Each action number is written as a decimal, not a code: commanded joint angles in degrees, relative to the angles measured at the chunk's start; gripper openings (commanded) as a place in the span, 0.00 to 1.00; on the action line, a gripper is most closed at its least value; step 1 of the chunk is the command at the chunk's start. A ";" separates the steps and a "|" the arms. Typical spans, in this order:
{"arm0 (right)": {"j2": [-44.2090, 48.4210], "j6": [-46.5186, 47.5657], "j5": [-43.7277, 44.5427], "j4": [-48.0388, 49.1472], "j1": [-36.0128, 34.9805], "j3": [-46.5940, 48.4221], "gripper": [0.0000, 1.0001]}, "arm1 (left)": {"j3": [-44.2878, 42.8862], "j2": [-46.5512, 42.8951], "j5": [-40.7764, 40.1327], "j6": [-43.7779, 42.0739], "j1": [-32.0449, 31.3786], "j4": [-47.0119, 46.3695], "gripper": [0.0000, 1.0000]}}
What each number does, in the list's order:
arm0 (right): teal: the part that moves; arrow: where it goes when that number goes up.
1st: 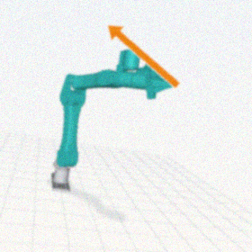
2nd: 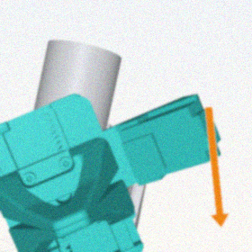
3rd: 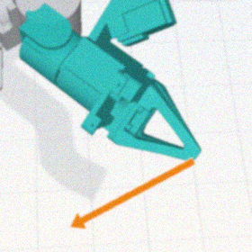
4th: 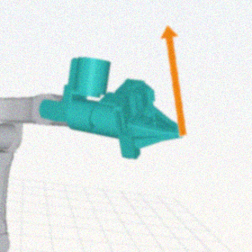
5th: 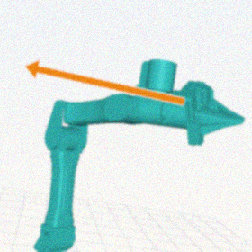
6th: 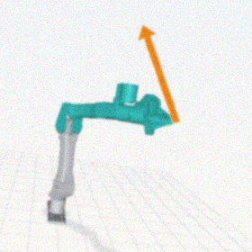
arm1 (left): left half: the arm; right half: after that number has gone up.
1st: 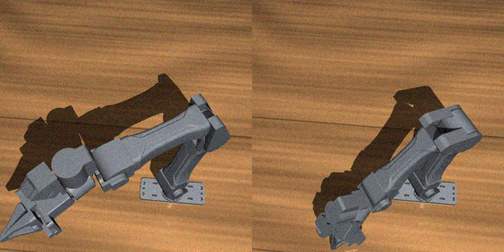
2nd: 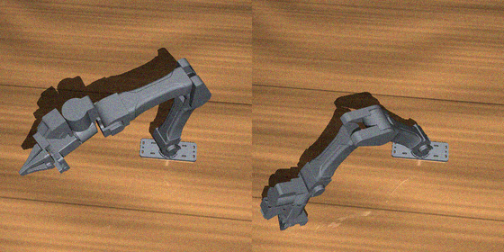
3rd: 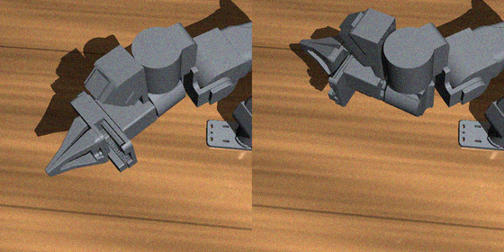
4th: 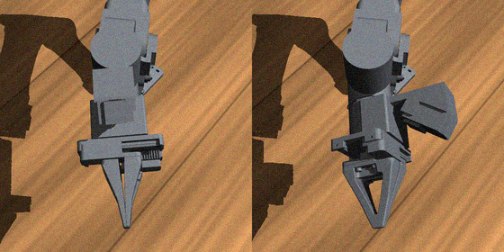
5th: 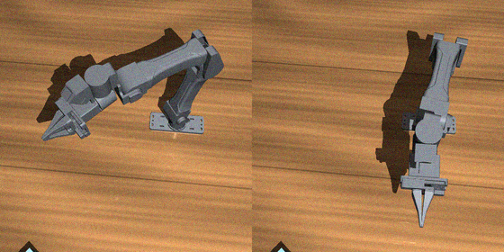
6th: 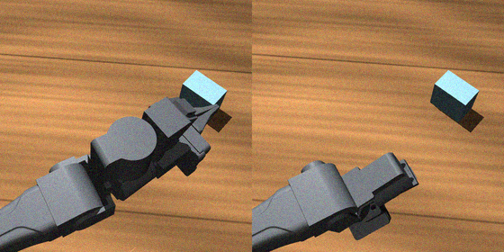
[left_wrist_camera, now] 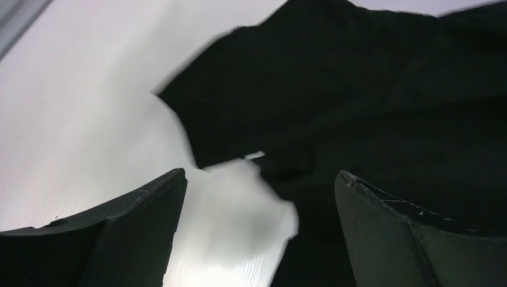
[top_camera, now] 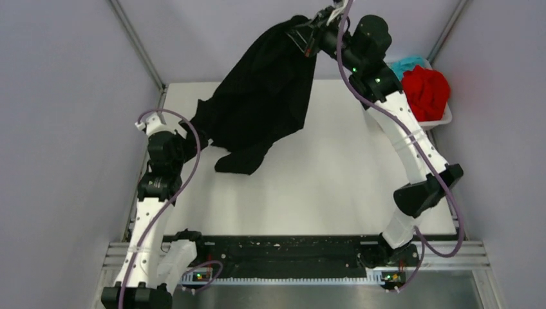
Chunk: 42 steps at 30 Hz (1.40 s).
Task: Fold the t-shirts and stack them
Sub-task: Move the tshirt to the center of the board, then flatten out the tshirt
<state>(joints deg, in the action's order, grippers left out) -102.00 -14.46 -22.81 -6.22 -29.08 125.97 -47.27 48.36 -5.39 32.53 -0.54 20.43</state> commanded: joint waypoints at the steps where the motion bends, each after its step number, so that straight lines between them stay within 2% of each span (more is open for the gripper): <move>1: 13.47 4.62 15.80 2.58 0.65 -21.43 0.00 | 0.22 -6.83 -7.99 2.90 0.18 6.17 0.99; 3: 20.39 4.73 20.41 2.37 2.20 -35.38 0.03 | 1.26 -9.48 -10.10 4.24 0.17 8.22 0.99; 5: 26.07 2.84 21.66 1.39 5.53 -51.00 0.14 | 2.19 -10.61 -10.88 5.31 0.18 10.04 0.99; 6: 28.01 1.42 21.85 0.65 7.30 -56.57 0.26 | 2.59 -10.68 -10.51 5.62 0.18 10.76 0.99; 7: 29.63 0.00 22.46 -0.59 8.88 -61.53 0.44 | 2.95 -10.56 -10.00 5.90 0.18 11.49 0.99; 8: 30.46 -0.92 24.41 -2.41 10.16 -64.94 0.63 | 3.51 -9.97 -9.29 6.05 0.17 12.11 0.99; 9: 30.88 -1.91 27.79 -5.26 10.92 -67.26 0.76 | 4.02 -9.21 -8.55 6.24 0.18 12.40 0.99; 10: 30.98 -3.14 34.36 -9.55 11.07 -68.46 0.83 | 4.70 -8.19 -8.09 6.52 0.18 12.44 0.99; 13: 31.14 -4.59 42.78 -16.50 11.15 -69.52 0.92 | 6.56 -3.19 -5.34 7.83 0.18 9.39 0.99; 17: 33.34 -4.90 41.48 -17.31 11.07 -71.30 0.97 | 6.28 8.26 -1.49 8.62 0.18 1.03 0.99; 20: 34.11 -3.15 37.39 -15.93 11.02 -72.41 0.99 | 1.55 18.90 -1.00 8.82 2.55 1.90 0.98; 25: 32.46 0.48 29.45 -12.83 9.10 -73.13 0.99 | -2.71 32.61 1.78 6.40 3.11 -3.37 0.98; 30: 27.95 3.22 30.65 -10.22 2.65 -72.08 0.99 | -11.65 46.77 3.96 4.85 3.24 -0.62 0.98; 34: 21.39 -2.98 29.30 -6.15 -1.18 -71.04 0.99 | -14.63 53.39 9.80 5.10 3.18 -1.59 0.92; 36: 16.57 -5.62 31.07 -4.40 -3.04 -69.79 0.99 | -14.78 54.72 12.41 5.26 3.14 -3.14 0.86; 38: 12.56 -8.35 35.59 -3.17 -4.67 -68.17 0.97 | -14.72 55.61 15.57 5.39 3.17 -4.55 0.84; 41: 6.97 -10.11 39.37 -1.77 -6.24 -64.79 0.92 | -14.99 57.18 19.27 5.01 3.17 -6.18 0.76; 42: 5.37 -10.88 40.69 -1.53 -6.44 -63.56 0.91 | -15.23 57.79 20.12 4.85 3.08 -6.54 0.68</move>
<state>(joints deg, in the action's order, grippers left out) -92.12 -20.53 11.20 -12.62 -33.63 56.34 -62.28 102.30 6.98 37.76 2.72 16.08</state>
